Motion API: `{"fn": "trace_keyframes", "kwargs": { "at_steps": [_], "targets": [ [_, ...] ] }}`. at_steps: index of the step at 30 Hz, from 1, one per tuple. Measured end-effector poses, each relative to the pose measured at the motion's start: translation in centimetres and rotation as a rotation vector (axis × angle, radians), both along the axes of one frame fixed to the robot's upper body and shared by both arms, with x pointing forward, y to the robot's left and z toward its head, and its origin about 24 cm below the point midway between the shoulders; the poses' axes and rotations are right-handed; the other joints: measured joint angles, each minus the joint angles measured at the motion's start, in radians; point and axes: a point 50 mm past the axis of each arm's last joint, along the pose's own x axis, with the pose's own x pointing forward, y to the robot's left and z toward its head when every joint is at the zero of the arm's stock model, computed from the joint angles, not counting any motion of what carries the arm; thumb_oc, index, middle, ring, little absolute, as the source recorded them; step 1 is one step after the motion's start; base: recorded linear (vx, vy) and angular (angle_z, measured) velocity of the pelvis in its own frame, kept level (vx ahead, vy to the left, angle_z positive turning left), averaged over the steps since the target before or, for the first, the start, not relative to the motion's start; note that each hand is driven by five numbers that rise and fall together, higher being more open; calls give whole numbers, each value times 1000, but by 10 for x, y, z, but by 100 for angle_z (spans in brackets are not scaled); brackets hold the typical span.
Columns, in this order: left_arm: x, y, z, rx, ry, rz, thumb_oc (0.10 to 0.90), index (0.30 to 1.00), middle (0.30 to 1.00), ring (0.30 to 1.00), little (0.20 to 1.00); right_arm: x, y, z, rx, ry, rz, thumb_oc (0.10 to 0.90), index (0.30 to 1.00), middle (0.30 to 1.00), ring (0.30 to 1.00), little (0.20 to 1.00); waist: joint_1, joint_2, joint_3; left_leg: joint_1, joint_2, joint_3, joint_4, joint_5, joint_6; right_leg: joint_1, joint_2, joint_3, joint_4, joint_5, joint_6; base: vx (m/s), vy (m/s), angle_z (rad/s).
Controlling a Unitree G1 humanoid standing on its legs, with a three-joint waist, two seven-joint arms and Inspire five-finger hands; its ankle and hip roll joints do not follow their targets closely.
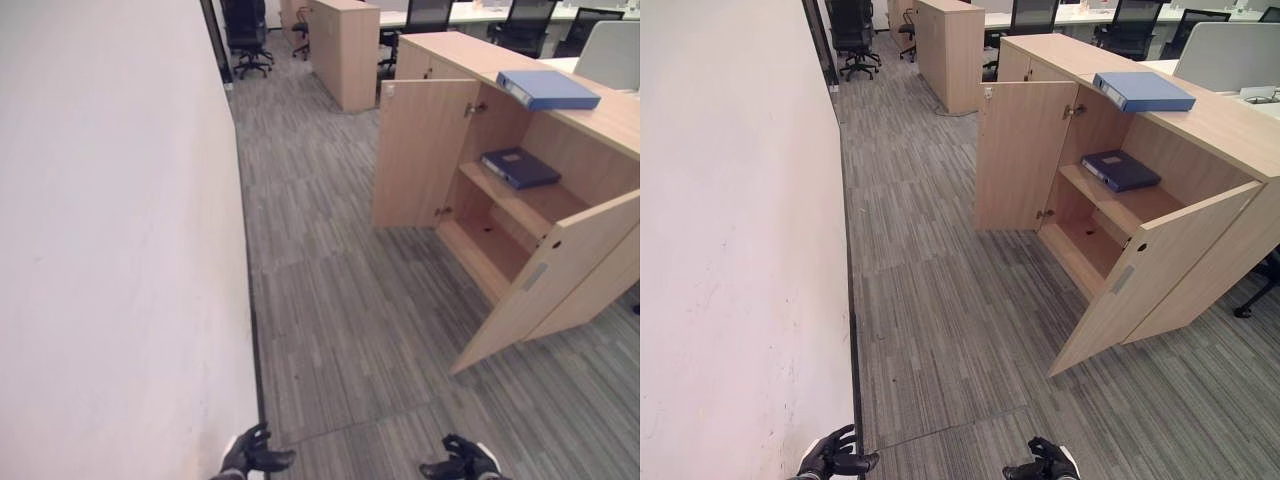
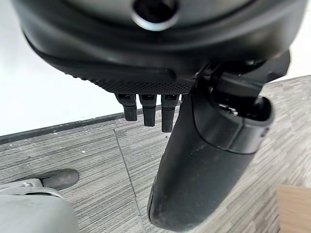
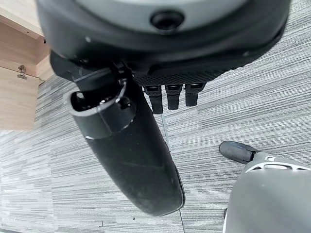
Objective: Put the empty folder in the office cabinet
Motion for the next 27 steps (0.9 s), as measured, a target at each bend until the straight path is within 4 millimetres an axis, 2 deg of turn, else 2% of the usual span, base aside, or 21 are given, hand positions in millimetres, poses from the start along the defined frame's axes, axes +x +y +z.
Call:
{"fn": "trace_keyframes", "kwargs": {
  "at_steps": [8, 10, 11, 12, 15, 16, 17, 19, 20, 21, 22, 23, 24, 25, 27],
  "targets": [
    [-5, 1, -2, 1, 23, 3, 800, 900, 900, 900, 900, 0, 0, 0, 5, 2, 5, 800, 900, 900, 900, 900, 1, -2, -3, -2, 1, -1, 1, 4, -3, -1, 1, 0, 0, -1, 0, 0, -74, 0],
    [-4, 2, -2, 3, 25, 3, 800, 900, 900, 900, 900, 1, 0, 0, 5, 1, 7, 800, 900, 900, 900, 900, 1, -6, -1, -30, 2, -7, 40, 2, -12, -9, 1, 1, 8, -8, 5, -85, -168, 17],
    [4, 6, -1, 12, 23, 2, 800, 900, 900, 900, 900, 6, 1, 1, 10, -7, 12, 800, 900, 900, 900, 900, 2, -29, 5, -160, 2, -3, 235, -9, -48, -57, 2, 1, 47, -31, -27, -10, -181, 48],
    [13, 8, 2, 19, 4, -7, 800, 900, 900, 900, 900, 7, 1, 1, 11, -10, 11, 800, 900, 900, 900, 900, 1, -54, 14, -230, -1, 5, 338, 2, -92, -72, -33, -5, 46, -27, -37, 44, -142, 49],
    [11, 7, -1, 10, 26, 1, 800, 900, 900, 900, 900, 6, -5, 1, -7, 8, 4, 800, 900, 900, 900, 900, 6, -62, 38, -311, 13, 14, 524, 47, -165, -41, -40, -10, 40, -27, -47, 126, -65, 20],
    [9, 9, -2, -17, 23, 77, 800, 900, 900, 900, 900, 3, -8, -1, -18, 29, -10, 800, 900, 900, 900, 900, 5, -62, 52, -355, 62, 46, 618, 31, -162, -14, -32, -38, 21, -22, -58, 139, 1, 10],
    [11, 11, -1, -14, 18, 81, 800, 900, 900, 900, 900, 3, -8, -2, -19, 31, -13, 800, 900, 900, 900, 900, 0, -62, 51, -363, 92, 63, 584, 31, -164, -12, -28, -36, 11, -26, -56, 236, 21, -1],
    [16, 6, -2, -22, 23, 83, 800, 900, 900, 900, 900, 6, -10, -1, -22, 36, -30, 800, 900, 900, 900, 900, 2, -62, 55, -362, 127, 86, 412, 69, -161, -19, -22, -21, -2, -61, -43, 376, 111, -12],
    [13, 2, -5, -31, 42, 73, 800, 900, 900, 900, 900, 6, -15, 0, -33, 37, -35, 800, 900, 900, 900, 900, -3, -18, 56, -359, 175, 68, 306, 74, -173, -42, 18, -42, 68, -79, -62, 468, 148, 31],
    [21, 0, -1, -33, 5, 49, 800, 900, 900, 900, 900, 0, -20, -2, -38, 72, -58, 800, 900, 900, 900, 900, -14, 19, 70, -357, 257, -26, 51, 83, -212, -89, 41, -60, 320, -259, -74, 382, 99, 55],
    [19, -2, -3, -36, 25, 50, 800, 900, 900, 900, 900, -3, -21, -3, -39, 85, -67, 800, 900, 900, 900, 900, -9, 34, 85, -366, 293, -48, 3, 97, -211, -91, 66, -42, 347, -280, -71, 374, 88, 32],
    [14, 0, -4, -53, 30, 91, 800, 900, 900, 900, 900, -4, -19, -3, -40, 87, -71, 800, 900, 900, 900, 900, 13, 27, 87, -387, 296, -48, 2, 123, -209, -99, 60, -24, 359, -289, -78, 370, 82, -26],
    [19, 0, -3, -66, 4, 130, 800, 900, 900, 900, 900, -5, -19, -4, -39, 88, -73, 800, 900, 900, 900, 900, 43, 17, 84, -405, 288, -49, -7, 127, -211, -109, 43, -1, 362, -295, -82, 531, 164, -65],
    [28, 2, 0, -61, -17, 140, 800, 900, 900, 900, 900, -4, -18, -4, -37, 85, -76, 800, 900, 900, 900, 900, 75, -4, 96, -418, 274, -51, -7, 127, -211, -101, 25, 44, 348, -295, -81, 416, 133, -56],
    [25, 4, -1, -58, -2, 152, 800, 900, 900, 900, 900, -4, -17, -4, -33, 86, -80, 800, 900, 900, 900, 900, 80, -4, 97, -410, 268, -48, -6, 127, -209, -66, 10, 81, 314, -295, -80, 359, 142, -40]
  ]
}}
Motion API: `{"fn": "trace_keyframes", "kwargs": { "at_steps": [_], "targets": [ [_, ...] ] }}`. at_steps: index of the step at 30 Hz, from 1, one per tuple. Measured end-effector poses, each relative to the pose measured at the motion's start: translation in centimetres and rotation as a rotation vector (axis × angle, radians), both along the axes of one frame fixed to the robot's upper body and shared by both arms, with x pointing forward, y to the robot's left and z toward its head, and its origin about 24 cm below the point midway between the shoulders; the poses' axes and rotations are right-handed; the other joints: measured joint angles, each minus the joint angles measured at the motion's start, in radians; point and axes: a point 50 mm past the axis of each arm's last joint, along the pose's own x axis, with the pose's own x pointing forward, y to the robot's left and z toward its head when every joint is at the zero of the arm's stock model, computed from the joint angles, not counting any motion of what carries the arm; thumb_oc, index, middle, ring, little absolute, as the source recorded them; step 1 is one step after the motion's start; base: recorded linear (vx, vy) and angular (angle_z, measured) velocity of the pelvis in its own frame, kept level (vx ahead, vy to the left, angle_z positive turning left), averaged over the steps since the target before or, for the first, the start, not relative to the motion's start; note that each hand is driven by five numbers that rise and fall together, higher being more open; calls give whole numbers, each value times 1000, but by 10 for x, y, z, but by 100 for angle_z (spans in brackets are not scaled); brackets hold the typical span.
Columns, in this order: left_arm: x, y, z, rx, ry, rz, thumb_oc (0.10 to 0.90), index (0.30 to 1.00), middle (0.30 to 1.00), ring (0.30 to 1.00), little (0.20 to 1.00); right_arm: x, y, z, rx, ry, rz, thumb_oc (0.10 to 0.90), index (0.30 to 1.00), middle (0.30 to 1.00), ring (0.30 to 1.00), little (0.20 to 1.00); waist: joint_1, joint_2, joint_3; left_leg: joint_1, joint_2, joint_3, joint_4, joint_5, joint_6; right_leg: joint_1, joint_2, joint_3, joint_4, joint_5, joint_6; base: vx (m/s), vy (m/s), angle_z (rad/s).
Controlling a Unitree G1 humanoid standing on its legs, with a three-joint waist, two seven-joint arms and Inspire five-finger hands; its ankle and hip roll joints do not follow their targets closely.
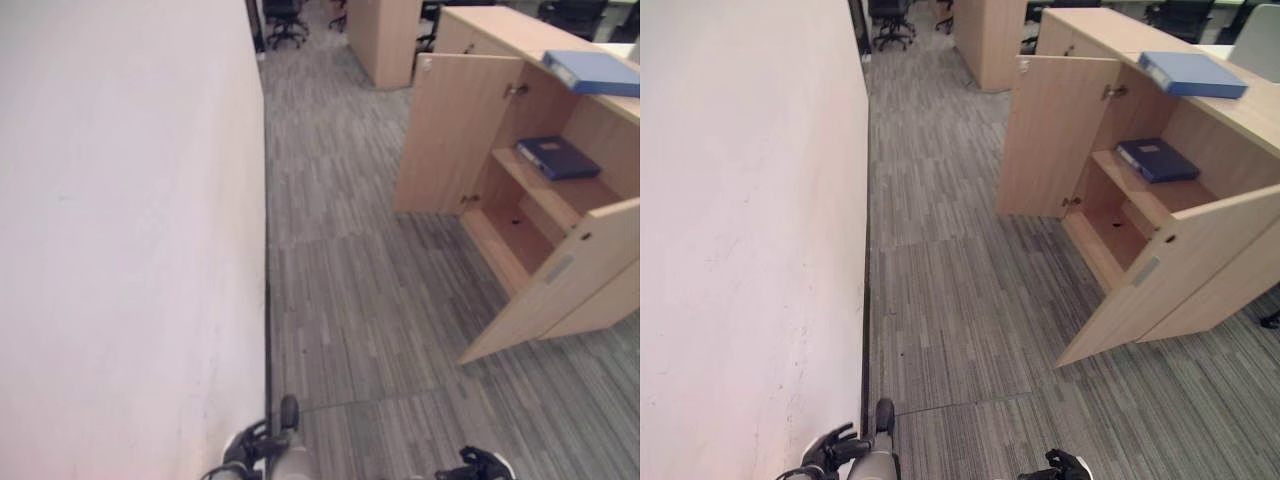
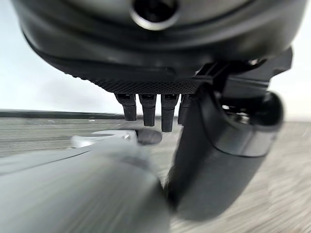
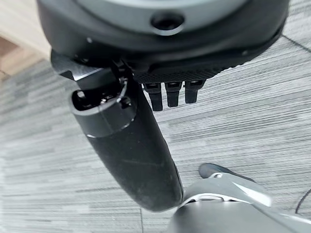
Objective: Put the empty folder in the office cabinet
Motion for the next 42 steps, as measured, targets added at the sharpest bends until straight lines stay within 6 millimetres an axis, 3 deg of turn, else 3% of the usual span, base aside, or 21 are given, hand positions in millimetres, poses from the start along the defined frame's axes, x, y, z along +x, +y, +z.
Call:
{"fn": "trace_keyframes", "kwargs": {
  "at_steps": [3, 5, 6, 8, 9, 10, 13, 14, 16, 17, 18, 20, 22, 24, 26, 31, 34, 36, 39, 40, 42],
  "targets": [
    [-5, -13, -4, -35, 8, 17, 800, 900, 900, 900, 900, -5, -2, -1, -4, 8, -4, 800, 900, 900, 900, 900, 5, 18, -13, 21, -5, 1, 4, -3, 11, 84, -33, 71, -62, -10, 22, 382, 188, -44],
    [-15, -32, -8, -207, -38, 266, 800, 900, 900, 900, 900, -17, 5, -5, 15, 35, -9, 800, 900, 900, 900, 900, 84, 58, -47, 38, 14, -12, 56, -50, 31, 150, -45, 107, -159, -14, 60, 459, 284, -83],
    [-22, -31, -10, -258, -31, 330, 800, 900, 900, 900, 900, -17, 12, -7, 32, 45, 6, 800, 900, 900, 900, 900, 96, 57, -55, 51, -1, -35, 71, -17, 34, 177, -63, 126, -183, -12, 78, 371, 279, -63],
    [-26, -18, -11, -276, 0, 375, 800, 900, 900, 900, 900, -11, 36, -11, 96, 29, 20, 800, 900, 900, 900, 900, 113, -16, -65, 50, -58, -21, 109, -13, 36, 194, -126, 144, -203, -1, 131, 351, 297, -23],
    [-33, -6, -12, -204, 46, 315, 800, 900, 900, 900, 900, -2, 54, -12, 146, 8, 28, 800, 900, 900, 900, 900, 108, -52, -69, 64, -75, -14, 127, 35, 76, 213, -143, 139, -193, 13, 181, 335, 309, -10],
    [-36, 4, -10, -132, 50, 277, 800, 900, 900, 900, 900, 4, 64, -11, 169, -8, 37, 800, 900, 900, 900, 900, 98, -78, -73, 66, -77, -6, 158, 61, 67, 227, -146, 137, -190, 17, 189, 295, 293, -6],
    [-20, 28, 1, 25, 6, 113, 800, 900, 900, 900, 900, 31, 70, -4, 176, -75, 60, 800, 900, 900, 900, 900, 89, -104, -76, -57, -63, 23, 415, -50, 76, 214, -137, 135, -148, 95, 303, 249, 287, -9],
    [-21, 33, 1, 82, 42, 46, 800, 900, 900, 900, 900, 29, 61, -4, 150, -72, 60, 800, 900, 900, 900, 900, 83, -125, -108, -66, -151, 85, 363, -106, 118, 166, -173, 138, -63, 98, 309, 243, 273, -28],
    [-36, 29, -4, 88, 98, 8, 800, 900, 900, 900, 900, 28, 47, -3, 107, -61, 72, 800, 900, 900, 900, 900, 98, -90, -144, -3, -188, 97, 230, -51, 211, 148, -157, 150, -22, 121, 333, 198, 211, -51],
    [-44, 32, -6, 96, 132, 15, 800, 900, 900, 900, 900, 30, 49, -2, 102, -61, 104, 800, 900, 900, 900, 900, 84, -122, -153, 4, -219, 115, 211, -42, 220, 125, -176, 127, 28, 134, 333, 240, 291, -27],
    [-51, 34, -8, 100, 173, 20, 800, 900, 900, 900, 900, 32, 48, -1, 89, -64, 136, 800, 900, 900, 900, 900, 76, -133, -151, 37, -222, 110, 163, -44, 236, 35, -201, 103, 208, 152, 331, 247, 300, 7],
    [-49, 36, -7, 110, 171, 28, 800, 900, 900, 900, 900, 34, 51, -1, 88, -61, 149, 800, 900, 900, 900, 900, 84, -141, -146, 57, -238, 109, 153, -75, 262, -35, -214, 80, 323, 243, 328, 273, 294, 12],
    [-54, 30, -10, 90, 191, 20, 800, 900, 900, 900, 900, 41, 53, 3, 90, -103, 174, 800, 900, 900, 900, 900, 80, -94, -120, 134, -229, 96, 113, -81, 280, -93, -223, 0, 464, 293, 327, 363, 306, 5],
    [-59, 27, -11, 88, 197, 17, 800, 900, 900, 900, 900, 57, 63, 11, 115, -171, 202, 800, 900, 900, 900, 900, 53, -60, -89, 195, -227, 76, 62, -107, 298, -206, -180, 7, 571, 190, 325, 343, 117, -22],
    [-60, 23, -12, 78, 199, 19, 800, 900, 900, 900, 900, 72, 65, 20, 120, -251, 216, 800, 900, 900, 900, 900, -16, 4, -49, 256, -209, 69, 26, -114, 294, -324, -131, -82, 473, 88, 283, 375, -1, 9],
    [-52, 40, -3, 133, 127, 51, 800, 900, 900, 900, 900, 63, 50, 15, 92, -202, 152, 800, 900, 900, 900, 900, -46, -19, -30, 357, -253, 93, 5, -146, 230, -401, -187, -220, 44, 181, 188, 473, -100, 12],
    [-68, 42, -8, 124, 201, 100, 800, 900, 900, 900, 900, 54, 31, 12, 83, -176, 5, 800, 900, 900, 900, 900, -67, -1, -27, 411, -229, 134, 5, -216, 183, -414, -244, -336, -255, 248, 242, 421, -116, -36],
    [-85, 39, -12, 117, 253, 96, 800, 900, 900, 900, 900, 35, 17, 7, 50, -120, -14, 800, 900, 900, 900, 900, -95, 9, -29, 483, -201, 146, 5, -258, 129, -408, -283, -344, -241, 284, 254, 506, -154, -32],
    [-106, 30, -17, 99, 319, 102, 800, 900, 900, 900, 900, 26, -8, 11, 8, -126, -82, 800, 900, 900, 900, 900, -118, 59, -58, 588, -97, 123, 19, -319, 74, -396, -272, -411, -48, 400, 194, 452, -230, -19],
    [-92, 23, -17, 85, 285, 64, 800, 900, 900, 900, 900, 26, -17, 13, -16, -118, -79, 800, 900, 900, 900, 900, -130, 77, -72, 575, -60, 90, 71, -275, 45, -393, -257, -413, 10, 383, 110, 300, -235, 29],
    [-80, 16, -17, 67, 251, 48, 800, 900, 900, 900, 900, 26, -22, 15, -36, -115, -67, 800, 900, 900, 900, 900, -129, 81, -75, 572, -41, 79, 102, -223, 14, -379, -248, -419, 31, 356, 73, 253, -310, 28]
  ]
}}
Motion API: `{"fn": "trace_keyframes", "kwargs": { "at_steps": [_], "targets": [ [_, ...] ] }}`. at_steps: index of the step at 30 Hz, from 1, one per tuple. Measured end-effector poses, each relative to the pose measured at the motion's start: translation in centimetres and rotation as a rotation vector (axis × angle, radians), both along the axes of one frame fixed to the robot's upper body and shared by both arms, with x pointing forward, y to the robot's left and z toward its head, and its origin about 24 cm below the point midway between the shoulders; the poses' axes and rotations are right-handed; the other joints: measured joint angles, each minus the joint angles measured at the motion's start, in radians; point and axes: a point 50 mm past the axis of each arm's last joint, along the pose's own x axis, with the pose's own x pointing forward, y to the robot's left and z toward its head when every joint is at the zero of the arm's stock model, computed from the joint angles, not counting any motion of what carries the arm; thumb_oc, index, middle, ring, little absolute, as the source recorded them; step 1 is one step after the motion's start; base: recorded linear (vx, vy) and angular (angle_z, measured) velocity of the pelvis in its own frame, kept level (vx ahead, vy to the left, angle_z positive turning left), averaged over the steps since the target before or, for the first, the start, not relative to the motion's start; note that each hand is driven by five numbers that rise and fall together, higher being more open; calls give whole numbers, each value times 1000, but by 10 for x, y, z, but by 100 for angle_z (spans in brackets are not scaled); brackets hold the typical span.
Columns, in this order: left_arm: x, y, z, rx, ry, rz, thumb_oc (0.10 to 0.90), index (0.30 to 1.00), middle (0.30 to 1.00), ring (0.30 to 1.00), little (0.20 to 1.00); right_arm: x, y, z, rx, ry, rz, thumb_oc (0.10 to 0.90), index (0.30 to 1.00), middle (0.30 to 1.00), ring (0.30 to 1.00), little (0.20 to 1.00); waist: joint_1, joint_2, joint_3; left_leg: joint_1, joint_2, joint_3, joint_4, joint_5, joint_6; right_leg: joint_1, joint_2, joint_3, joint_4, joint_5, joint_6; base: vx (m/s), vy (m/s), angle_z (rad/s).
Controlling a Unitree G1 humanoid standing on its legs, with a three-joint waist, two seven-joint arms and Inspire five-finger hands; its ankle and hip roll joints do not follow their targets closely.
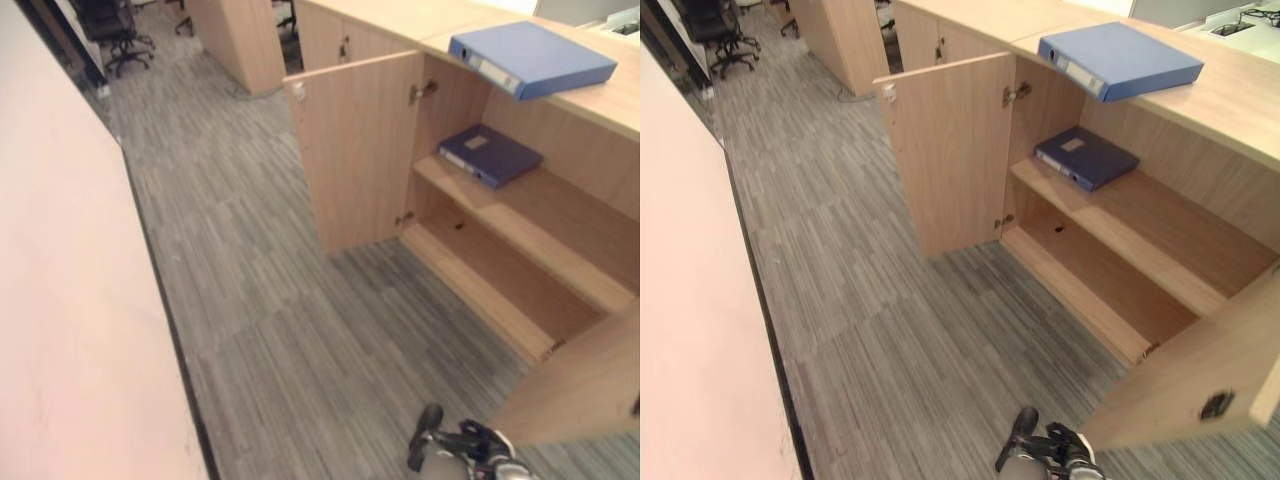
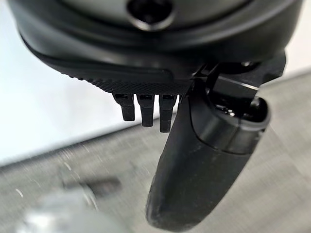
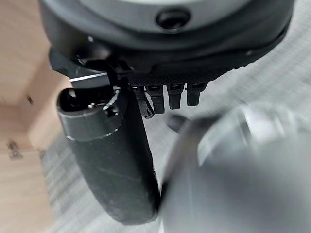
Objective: Put the empty folder in the office cabinet
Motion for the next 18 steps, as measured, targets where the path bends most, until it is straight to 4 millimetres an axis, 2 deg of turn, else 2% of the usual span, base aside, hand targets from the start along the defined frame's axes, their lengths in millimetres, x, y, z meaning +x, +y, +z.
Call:
{"fn": "trace_keyframes", "kwargs": {
  "at_steps": [1, 2, 3, 4, 5, 6, 7, 8, 9, 10, 11, 12, 14, 15, 16, 17, 18],
  "targets": [
    [18, -9, 1, -22, -49, -36, 800, 900, 900, 900, 900, -3, -4, 0, -7, 7, -36, 800, 900, 900, 900, 900, -11, 1, -7, -76, 46, -19, 176, 80, -93, 63, 27, -52, -14, -36, -24, 185, -283, 25],
    [24, -10, 3, -25, -75, -42, 800, 900, 900, 900, 900, -4, 0, -2, 5, 8, -44, 800, 900, 900, 900, 900, -6, -15, -6, -134, 60, -18, 305, 138, -99, 91, 36, -51, -38, -40, -39, 72, -103, 9],
    [27, -11, 3, -27, -91, -45, 800, 900, 900, 900, 900, -4, 3, -3, 12, 6, -43, 800, 900, 900, 900, 900, 1, -18, -7, -163, 66, -24, 371, 195, -93, 113, 48, -48, -61, -40, -53, 288, -229, -56],
    [24, -14, 2, -36, -84, -49, 800, 900, 900, 900, 900, -3, 8, -4, 22, 1, -33, 800, 900, 900, 900, 900, -7, -23, -5, -222, 72, -55, 542, 259, -105, 172, 84, -21, -125, -46, -68, 291, -174, -62],
    [25, -16, 2, -40, -88, -50, 800, 900, 900, 900, 900, 1, 8, -2, 21, -8, -27, 800, 900, 900, 900, 900, -11, -21, -4, -242, 59, -50, 572, 289, -96, 191, 94, 0, -140, -68, -77, 293, -169, -57],
    [27, -17, 2, -41, -90, -57, 800, 900, 900, 900, 900, 1, 6, -2, 16, 1, -22, 800, 900, 900, 900, 900, -14, -22, 3, -264, 53, -26, 609, 400, -98, 213, 104, 27, -156, -75, -83, 264, -50, -73],
    [26, -16, 2, -39, -84, -54, 800, 900, 900, 900, 900, -1, 6, -3, 11, 19, -13, 800, 900, 900, 900, 900, 3, -27, 8, -264, 73, 20, 676, 406, -79, 262, 112, 65, -189, -71, -88, 184, -14, -75],
    [27, -14, 3, -35, -88, -53, 800, 900, 900, 900, 900, -2, 6, -3, 10, 21, -9, 800, 900, 900, 900, 900, -7, -38, 13, -279, 82, 49, 696, 351, -102, 303, 113, 85, -220, -79, -84, 363, 25, -86],
    [29, -13, 4, -29, -99, -57, 800, 900, 900, 900, 900, -7, 4, -4, 6, 36, -11, 800, 900, 900, 900, 900, 2, -49, 19, -288, 107, 124, 667, 282, -70, 344, 105, 80, -239, -64, -70, 269, 85, -45],
    [30, -12, 4, -27, -108, -56, 800, 900, 900, 900, 900, -6, 4, -4, 5, 34, -9, 800, 900, 900, 900, 900, 0, -51, 19, -319, 110, 133, 627, 277, -80, 359, 102, 94, -253, -73, -71, 371, 148, -50],
    [35, -13, 5, -27, -117, -62, 800, 900, 900, 900, 900, -7, 2, -3, -1, 34, -17, 800, 900, 900, 900, 900, 6, -54, 21, -345, 126, 157, 537, 264, -75, 384, 108, 132, -287, -77, -56, 287, 204, -51],
    [34, -13, 5, -27, -116, -67, 800, 900, 900, 900, 900, -7, 2, -3, -3, 34, -18, 800, 900, 900, 900, 900, 18, -57, 21, -327, 121, 161, 481, 263, -73, 391, 109, 143, -295, -67, -58, 290, 246, -58],
    [37, -13, 6, -24, -125, -84, 800, 900, 900, 900, 900, -9, 4, -5, 4, 36, -20, 800, 900, 900, 900, 900, 29, -62, 20, -301, 104, 119, 382, 230, -87, 404, 115, 188, -328, -60, -46, 239, 186, -40],
    [39, -13, 7, -19, -128, -111, 800, 900, 900, 900, 900, -11, 8, -7, 14, 42, -22, 800, 900, 900, 900, 900, 27, -70, 21, -257, 69, 75, 222, 177, -83, 409, 112, 206, -337, -57, -33, 326, 137, 4],
    [53, -22, 9, -34, -149, -165, 800, 900, 900, 900, 900, -13, 4, -5, 8, 38, -32, 800, 900, 900, 900, 900, 20, -65, 46, -227, -7, -32, -120, 182, -48, 409, 82, 233, -336, -39, 9, 332, 106, 14],
    [57, -28, 9, -47, -169, -161, 800, 900, 900, 900, 900, -14, -2, -4, -1, 33, -38, 800, 900, 900, 900, 900, 10, -45, 59, -243, -22, -57, -118, 234, -7, 400, 92, 254, -334, -39, 42, 338, 103, -22],
    [50, -32, 7, -60, -159, -153, 800, 900, 900, 900, 900, -10, -4, -1, -7, 21, -36, 800, 900, 900, 900, 900, 19, 0, 66, -219, 1, -78, -106, 220, -6, 398, 120, 261, -315, -48, 55, 216, 29, -58]
  ]
}}
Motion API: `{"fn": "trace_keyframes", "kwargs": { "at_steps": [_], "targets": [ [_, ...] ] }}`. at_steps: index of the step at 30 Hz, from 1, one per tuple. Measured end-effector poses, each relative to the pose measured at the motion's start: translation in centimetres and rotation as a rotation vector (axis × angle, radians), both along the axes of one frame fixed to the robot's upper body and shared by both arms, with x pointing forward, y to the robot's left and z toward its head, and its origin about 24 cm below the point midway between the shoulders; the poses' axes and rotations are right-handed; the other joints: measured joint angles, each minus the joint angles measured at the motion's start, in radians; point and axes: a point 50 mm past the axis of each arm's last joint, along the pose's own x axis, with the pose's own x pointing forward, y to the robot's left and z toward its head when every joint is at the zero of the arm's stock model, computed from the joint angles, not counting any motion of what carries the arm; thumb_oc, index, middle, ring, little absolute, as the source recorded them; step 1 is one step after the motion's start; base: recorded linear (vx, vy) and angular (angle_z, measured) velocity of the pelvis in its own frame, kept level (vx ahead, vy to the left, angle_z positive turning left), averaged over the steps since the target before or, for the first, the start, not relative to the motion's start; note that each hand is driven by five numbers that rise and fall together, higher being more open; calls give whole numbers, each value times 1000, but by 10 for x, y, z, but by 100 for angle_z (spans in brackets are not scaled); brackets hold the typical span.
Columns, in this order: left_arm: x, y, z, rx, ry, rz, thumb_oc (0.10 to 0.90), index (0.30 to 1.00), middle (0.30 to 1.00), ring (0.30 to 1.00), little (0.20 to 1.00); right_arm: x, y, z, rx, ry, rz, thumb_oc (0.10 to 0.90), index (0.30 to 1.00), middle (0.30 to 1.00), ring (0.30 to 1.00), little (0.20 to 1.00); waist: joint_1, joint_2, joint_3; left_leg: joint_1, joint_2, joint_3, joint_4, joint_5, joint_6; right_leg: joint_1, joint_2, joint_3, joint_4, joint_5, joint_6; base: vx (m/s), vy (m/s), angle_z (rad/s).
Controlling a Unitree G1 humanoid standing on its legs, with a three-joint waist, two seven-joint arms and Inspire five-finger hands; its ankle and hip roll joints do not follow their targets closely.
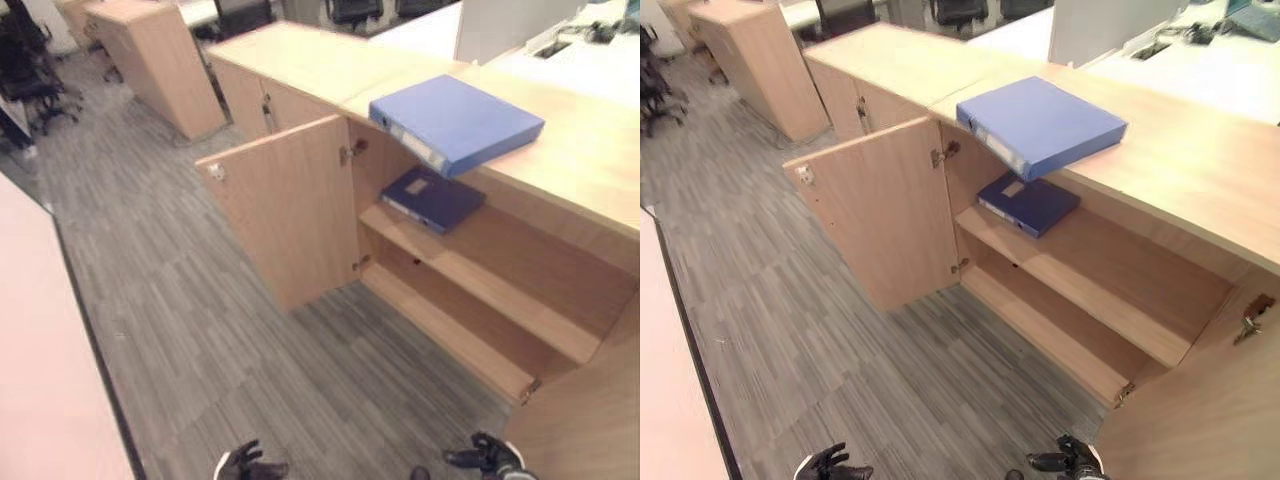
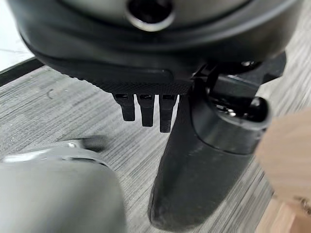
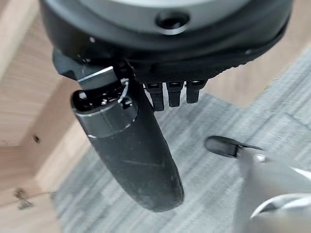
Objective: Put the empty folder in the office cabinet
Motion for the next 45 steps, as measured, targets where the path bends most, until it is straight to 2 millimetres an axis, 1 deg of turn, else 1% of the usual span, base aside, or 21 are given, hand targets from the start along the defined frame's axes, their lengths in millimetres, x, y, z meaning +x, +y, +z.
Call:
{"fn": "trace_keyframes", "kwargs": {
  "at_steps": [1, 2, 3, 4, 5, 6, 7, 8, 11, 12, 13, 14, 16, 22, 25, 29, 33, 36, 38, 43, 45],
  "targets": [
    [-6, 4, -2, 9, 32, 7, 800, 900, 900, 900, 900, -1, 8, -3, 14, 1, 3, 800, 900, 900, 900, 900, -1, 11, 4, 30, 19, -21, 3, -61, -42, 1, 18, 1, 31, -46, 6, 287, 14, -59],
    [-7, 13, -1, 33, 48, 8, 800, 900, 900, 900, 900, -3, 19, -7, 49, 6, 13, 800, 900, 900, 900, 900, 8, -4, 6, 39, 9, -20, 5, -61, -42, 4, 20, 27, 30, -48, 5, 293, 13, -29],
    [-5, 21, 1, 56, 41, 16, 800, 900, 900, 900, 900, -6, 30, -11, 78, 20, 25, 800, 900, 900, 900, 900, 15, -34, 19, 41, 6, -26, 54, -72, -58, 10, 31, 28, 45, -53, -9, 281, 20, -14],
    [-4, 36, 5, 93, 28, 27, 800, 900, 900, 900, 900, -4, 48, -16, 123, 25, 25, 800, 900, 900, 900, 900, 34, -86, 43, -42, -23, -55, 258, -106, -90, 28, 9, 77, 39, -66, -55, 196, 45, -21],
    [2, 44, 9, 99, -7, 65, 800, 900, 900, 900, 900, -6, 56, -18, 144, 35, 26, 800, 900, 900, 900, 900, 46, -136, 40, -140, -43, -80, 418, -125, -92, 45, -18, 118, 16, -60, -64, 357, 113, -60],
    [2, 49, 12, 124, -31, 70, 800, 900, 900, 900, 900, -6, 57, -18, 149, 37, 22, 800, 900, 900, 900, 900, 74, -128, 27, -179, -64, -133, 315, -180, -81, 52, -32, 166, -14, -43, -42, 345, 139, -80],
    [2, 44, 10, 111, -20, 61, 800, 900, 900, 900, 900, -3, 50, -16, 130, 31, 21, 800, 900, 900, 900, 900, 68, -107, 35, -178, -64, -166, 181, -154, -64, 51, -25, 193, -28, -44, -31, 353, 173, -127],
    [-7, 30, 3, 78, 34, 49, 800, 900, 900, 900, 900, 7, 35, -10, 86, 9, 25, 800, 900, 900, 900, 900, 59, -49, 40, -184, -58, -188, 50, -106, -45, 43, -18, 249, -28, -51, -21, 264, 160, -119],
    [-28, 12, -7, 42, 124, 36, 800, 900, 900, 900, 900, 9, 17, -4, 36, 2, 37, 800, 900, 900, 900, 900, 67, 4, 31, -181, -113, -213, 80, -66, 6, 38, -42, 378, -29, -73, 19, 214, 148, -145],
    [-18, 23, -2, 76, 84, 13, 800, 900, 900, 900, 900, 3, 24, -8, 58, 15, 36, 800, 900, 900, 900, 900, 46, -11, 38, -155, -99, -200, 102, -62, 30, 25, 16, 313, 127, -122, 46, 346, 306, -120],
    [-19, 35, 1, 107, 81, 4, 800, 900, 900, 900, 900, -8, 35, -14, 90, 51, 29, 800, 900, 900, 900, 900, 53, -44, 32, -136, -118, -203, 102, -63, 41, 39, 20, 288, 147, -140, 24, 253, 266, -99],
    [-21, 42, 3, 127, 73, 4, 800, 900, 900, 900, 900, -16, 42, -18, 109, 74, 26, 800, 900, 900, 900, 900, 71, -96, 9, -121, -145, -198, 108, -60, 75, 38, -4, 300, 133, -161, 32, 309, 326, -84],
    [-24, 49, 3, 143, 97, 7, 800, 900, 900, 900, 900, -19, 52, -21, 129, 69, 37, 800, 900, 900, 900, 900, 48, -147, -11, -143, -200, -205, 176, -126, 117, 43, -42, 362, 81, -135, 28, 278, 357, -98],
    [0, 39, 6, 136, 39, -33, 800, 900, 900, 900, 900, -20, 54, -22, 140, 84, 39, 800, 900, 900, 900, 900, 34, -135, -25, -113, -222, -85, 121, -108, 174, -46, -62, 419, 112, -18, 50, 143, 256, -64],
    [2, 41, 7, 141, 38, -32, 800, 900, 900, 900, 900, -8, 57, -19, 147, 57, 77, 800, 900, 900, 900, 900, 26, -120, -33, -62, -212, -37, 24, -69, 203, -82, -67, 383, 168, 7, 81, 93, 190, -40],
    [-1, 43, 6, 144, 47, -30, 800, 900, 900, 900, 900, -7, 63, -20, 163, 57, 90, 800, 900, 900, 900, 900, 45, -128, -54, -36, -244, -24, 9, -87, 222, -202, -75, 241, 372, 16, 119, 131, 240, -37],
    [-31, 42, -1, 134, 136, -15, 800, 900, 900, 900, 900, -1, 56, -17, 130, 52, 105, 800, 900, 900, 900, 900, 68, -83, -58, -2, -224, 49, 23, -126, 258, -261, -122, -38, 460, 140, 113, 112, 192, -73],
    [-44, 48, -1, 146, 165, 4, 800, 900, 900, 900, 900, -2, 51, -16, 123, 47, 95, 800, 900, 900, 900, 900, 45, -76, -63, 24, -218, 62, 2, -122, 264, -280, -117, -52, 499, 27, 149, 147, -3, -30],
    [-46, 52, 0, 154, 168, 3, 800, 900, 900, 900, 900, -4, 51, -17, 123, 52, 92, 800, 900, 900, 900, 900, 38, -98, -63, 20, -230, 83, 2, -123, 267, -282, -95, -40, 381, -9, 139, 133, -89, -18],
    [-48, 50, -1, 151, 182, 2, 800, 900, 900, 900, 900, -5, 52, -17, 134, 48, 59, 800, 900, 900, 900, 900, 2, -108, -60, 19, -238, 81, 4, -135, 264, -298, -88, -12, 120, 24, 142, 177, -79, -2],
    [-47, 50, -2, 156, 187, -6, 800, 900, 900, 900, 900, -5, 50, -17, 140, 42, 32, 800, 900, 900, 900, 900, -26, -108, -59, 28, -234, 60, 3, -143, 247, -304, -77, 60, 60, 60, 128, 213, -70, 36]
  ]
}}
